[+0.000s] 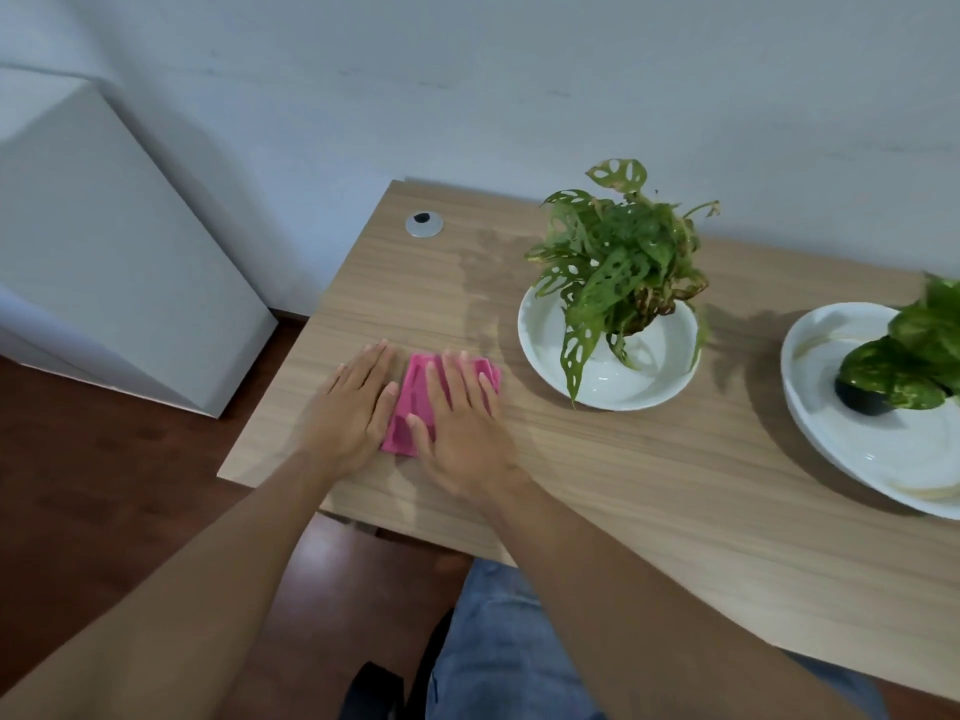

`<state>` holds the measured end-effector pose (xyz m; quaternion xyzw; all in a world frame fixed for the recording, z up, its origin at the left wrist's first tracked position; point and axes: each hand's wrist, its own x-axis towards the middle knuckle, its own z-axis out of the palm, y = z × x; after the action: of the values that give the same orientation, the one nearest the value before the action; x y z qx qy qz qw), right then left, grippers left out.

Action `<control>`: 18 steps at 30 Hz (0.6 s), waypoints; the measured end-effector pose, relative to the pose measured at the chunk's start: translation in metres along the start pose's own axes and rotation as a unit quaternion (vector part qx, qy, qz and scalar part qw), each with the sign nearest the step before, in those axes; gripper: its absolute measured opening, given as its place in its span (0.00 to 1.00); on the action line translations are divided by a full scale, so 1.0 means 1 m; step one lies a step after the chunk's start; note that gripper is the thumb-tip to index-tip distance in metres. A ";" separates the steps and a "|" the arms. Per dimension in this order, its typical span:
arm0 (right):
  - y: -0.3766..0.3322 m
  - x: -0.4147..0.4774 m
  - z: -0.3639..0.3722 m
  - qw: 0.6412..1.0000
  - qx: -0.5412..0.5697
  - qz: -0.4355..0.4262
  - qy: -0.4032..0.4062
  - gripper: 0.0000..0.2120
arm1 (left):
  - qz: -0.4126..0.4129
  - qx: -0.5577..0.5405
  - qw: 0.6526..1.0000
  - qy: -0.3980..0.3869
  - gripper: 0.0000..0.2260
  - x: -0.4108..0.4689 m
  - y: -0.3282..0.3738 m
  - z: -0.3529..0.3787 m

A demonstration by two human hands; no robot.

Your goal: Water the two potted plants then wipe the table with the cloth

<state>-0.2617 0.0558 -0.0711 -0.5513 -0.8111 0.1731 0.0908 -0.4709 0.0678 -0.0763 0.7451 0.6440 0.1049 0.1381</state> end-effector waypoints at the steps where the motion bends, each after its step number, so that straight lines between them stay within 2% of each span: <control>1: 0.004 -0.007 -0.006 1.000 0.000 -0.006 -0.004 0.38 | -0.008 -0.002 1.000 -0.006 0.33 0.002 0.003 -0.002; 4: 0.022 -0.033 -0.020 1.000 -0.019 -0.021 -0.004 0.37 | -0.024 -0.013 1.000 0.013 0.35 0.002 0.027 -0.008; 7: 0.042 -0.057 -0.030 0.999 -0.031 -0.020 0.015 0.36 | 0.012 -0.015 0.999 0.040 0.32 -0.006 0.062 -0.005; 11: 0.074 -0.088 -0.037 0.999 -0.020 -0.006 0.028 0.35 | 0.091 -0.005 0.996 0.019 0.32 -0.014 0.100 0.010; 15: 0.116 -0.125 -0.043 0.998 -0.046 0.010 0.046 0.33 | 0.123 -0.038 0.991 -0.022 0.32 -0.019 0.136 0.040; 18: 0.141 -0.152 -0.056 0.998 -0.048 0.018 0.040 0.33 | 0.163 -0.046 0.985 -0.019 0.28 -0.024 0.165 0.048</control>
<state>-0.0639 -0.0283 -0.0668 -0.5760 -0.8041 0.1134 0.0935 -0.3048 0.0188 -0.0647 0.8350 0.5054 0.1418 0.1652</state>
